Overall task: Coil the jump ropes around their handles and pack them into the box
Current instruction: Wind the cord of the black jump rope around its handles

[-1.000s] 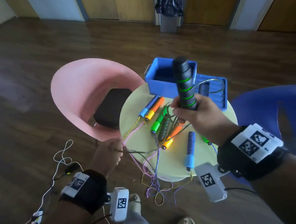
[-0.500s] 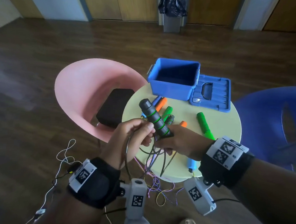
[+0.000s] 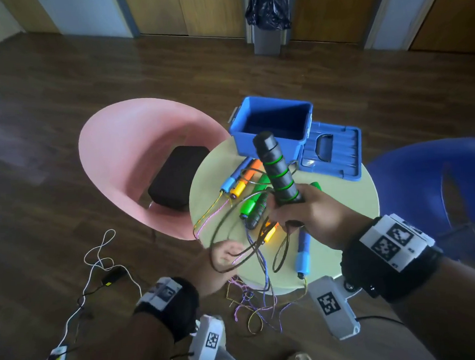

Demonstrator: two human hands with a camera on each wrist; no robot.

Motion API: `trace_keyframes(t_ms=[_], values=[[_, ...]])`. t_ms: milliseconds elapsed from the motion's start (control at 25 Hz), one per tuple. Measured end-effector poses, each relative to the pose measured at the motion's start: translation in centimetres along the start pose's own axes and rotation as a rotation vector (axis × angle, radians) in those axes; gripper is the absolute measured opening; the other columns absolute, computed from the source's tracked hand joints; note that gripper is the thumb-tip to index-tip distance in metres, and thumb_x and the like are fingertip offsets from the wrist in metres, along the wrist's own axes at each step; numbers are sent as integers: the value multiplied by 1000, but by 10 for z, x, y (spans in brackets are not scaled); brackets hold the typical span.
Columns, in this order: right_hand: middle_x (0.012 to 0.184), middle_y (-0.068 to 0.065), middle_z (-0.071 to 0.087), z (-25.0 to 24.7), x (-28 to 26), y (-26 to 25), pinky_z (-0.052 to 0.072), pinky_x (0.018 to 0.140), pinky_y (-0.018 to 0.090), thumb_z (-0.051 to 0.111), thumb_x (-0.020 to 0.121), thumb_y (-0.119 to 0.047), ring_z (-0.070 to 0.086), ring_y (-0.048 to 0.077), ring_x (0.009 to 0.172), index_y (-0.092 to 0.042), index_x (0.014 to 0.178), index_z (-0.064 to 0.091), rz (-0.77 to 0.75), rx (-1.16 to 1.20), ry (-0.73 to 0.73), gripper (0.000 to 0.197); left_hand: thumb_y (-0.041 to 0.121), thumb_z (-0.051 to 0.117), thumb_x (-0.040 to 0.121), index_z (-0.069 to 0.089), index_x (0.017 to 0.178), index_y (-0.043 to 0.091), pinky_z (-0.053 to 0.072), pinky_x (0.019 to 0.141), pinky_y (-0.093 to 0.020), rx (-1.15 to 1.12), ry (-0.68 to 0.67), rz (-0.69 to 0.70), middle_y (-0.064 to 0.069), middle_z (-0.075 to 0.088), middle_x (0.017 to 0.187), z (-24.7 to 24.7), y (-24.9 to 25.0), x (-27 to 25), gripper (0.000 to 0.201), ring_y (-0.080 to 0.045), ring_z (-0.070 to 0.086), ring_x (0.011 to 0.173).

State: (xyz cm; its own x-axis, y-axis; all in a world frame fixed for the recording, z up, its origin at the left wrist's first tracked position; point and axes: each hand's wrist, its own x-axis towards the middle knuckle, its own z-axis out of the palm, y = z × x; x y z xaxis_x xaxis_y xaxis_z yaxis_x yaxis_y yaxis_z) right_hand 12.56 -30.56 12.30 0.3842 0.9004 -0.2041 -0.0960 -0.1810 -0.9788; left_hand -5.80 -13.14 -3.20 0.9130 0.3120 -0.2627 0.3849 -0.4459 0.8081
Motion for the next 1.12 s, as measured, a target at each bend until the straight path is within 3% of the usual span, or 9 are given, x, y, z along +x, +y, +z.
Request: trace_keyframes(t_ms=[80, 200, 320, 400, 480, 560, 640, 800, 1120], values=[[64, 4, 49, -6, -1, 0, 36, 57, 29, 65, 69, -10, 43, 23, 61, -17, 67, 59, -20, 34, 9, 10, 19, 69, 78, 60, 117, 31, 50, 89, -21, 72, -16, 11, 9, 64, 114, 23, -7, -4, 42, -6, 64, 101], [64, 6, 47, -9, -5, 5, 34, 58, 32, 65, 70, -10, 41, 25, 63, -19, 65, 59, -30, 41, 33, 12, 7, 75, 73, 49, 134, 30, 52, 95, -31, -53, 414, 143, 21, 40, 139, 39, -1, -1, 70, -23, 58, 119], [65, 10, 44, -11, -8, 6, 34, 57, 30, 65, 70, -10, 40, 26, 63, -16, 69, 59, -29, 103, 113, 9, 6, 85, 67, 25, 153, 28, 52, 96, -30, -155, 669, 61, 30, 8, 155, 48, 10, 5, 107, -16, 53, 127], [63, 11, 44, -13, -9, 3, 34, 56, 30, 63, 70, -8, 41, 25, 59, -13, 69, 57, -48, 168, 168, 8, 20, 84, 69, 30, 151, 33, 51, 94, -22, -233, 550, -102, 17, 22, 158, 58, 17, 6, 99, -13, 58, 122], [62, 11, 42, -15, -10, -1, 32, 56, 33, 60, 69, -7, 40, 24, 57, -12, 67, 56, -69, 266, 205, 7, 41, 82, 62, 51, 134, 31, 50, 93, -19, -362, 202, -261, 0, 62, 131, 66, 17, 9, 79, -9, 64, 111], [62, 9, 43, -17, -12, -5, 32, 57, 34, 59, 71, -6, 41, 23, 56, -12, 67, 56, -92, 342, 226, 8, 52, 79, 64, 62, 109, 29, 50, 97, -25, -209, -102, -309, 10, 70, 104, 74, 14, 9, 54, -6, 67, 104], [63, 7, 43, -20, -13, -7, 32, 58, 34, 58, 73, -6, 42, 22, 56, -14, 67, 56, -102, 388, 242, 10, 61, 69, 66, 61, 83, 30, 51, 90, -28, 33, -229, -278, 14, 68, 84, 79, 11, 10, 36, -2, 65, 87], [63, 7, 44, -30, -15, -2, 34, 55, 30, 59, 73, -8, 41, 21, 55, -17, 65, 59, -90, 414, 312, 12, 58, 62, 76, 53, 71, 18, 44, 65, -33, 183, -135, -314, 3, 54, 63, 80, 6, 14, 41, -14, 49, 62], [63, 7, 46, -43, -22, 15, 35, 51, 27, 63, 72, -10, 41, 23, 56, -13, 69, 56, 16, 362, 338, 8, 44, 61, 91, 43, 63, 19, 34, 51, -25, 146, 207, -389, 4, 43, 54, 63, 18, 10, 41, -11, 40, 51]])
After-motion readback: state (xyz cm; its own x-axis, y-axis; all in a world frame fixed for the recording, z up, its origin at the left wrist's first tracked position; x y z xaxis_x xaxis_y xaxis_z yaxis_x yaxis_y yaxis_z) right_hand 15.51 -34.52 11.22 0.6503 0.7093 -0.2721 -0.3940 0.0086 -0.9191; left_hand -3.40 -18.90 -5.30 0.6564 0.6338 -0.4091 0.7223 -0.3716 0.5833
